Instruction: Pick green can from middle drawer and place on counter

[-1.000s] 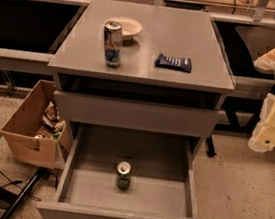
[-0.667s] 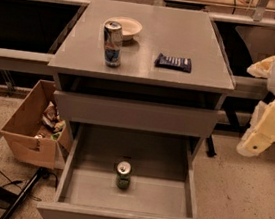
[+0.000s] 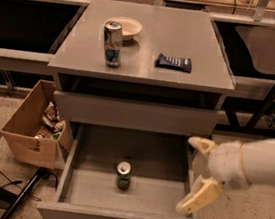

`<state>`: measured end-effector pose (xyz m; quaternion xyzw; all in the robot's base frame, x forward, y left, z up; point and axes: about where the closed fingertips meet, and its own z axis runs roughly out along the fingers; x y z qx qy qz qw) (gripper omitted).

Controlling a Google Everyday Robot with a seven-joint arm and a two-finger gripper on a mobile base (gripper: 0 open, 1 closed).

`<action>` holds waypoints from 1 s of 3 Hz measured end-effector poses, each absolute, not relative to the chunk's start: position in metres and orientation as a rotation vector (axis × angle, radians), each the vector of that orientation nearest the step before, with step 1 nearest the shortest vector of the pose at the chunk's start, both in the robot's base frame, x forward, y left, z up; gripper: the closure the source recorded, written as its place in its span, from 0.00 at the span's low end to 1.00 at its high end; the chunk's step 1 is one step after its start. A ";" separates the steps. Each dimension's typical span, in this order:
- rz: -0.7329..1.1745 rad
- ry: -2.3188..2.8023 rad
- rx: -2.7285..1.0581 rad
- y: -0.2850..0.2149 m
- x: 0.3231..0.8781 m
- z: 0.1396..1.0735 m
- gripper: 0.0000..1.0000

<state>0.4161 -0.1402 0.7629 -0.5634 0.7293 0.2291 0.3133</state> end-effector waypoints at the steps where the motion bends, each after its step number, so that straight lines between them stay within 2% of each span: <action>1: 0.734 1.761 -1.265 -0.110 0.420 0.725 0.00; 2: 0.708 1.683 -1.205 -0.102 0.437 0.723 0.00; 3: 0.778 1.668 -1.202 -0.085 0.439 0.696 0.00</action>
Offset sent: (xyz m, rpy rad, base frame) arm -0.0003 0.0256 -0.0344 0.2125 -0.0434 -0.0459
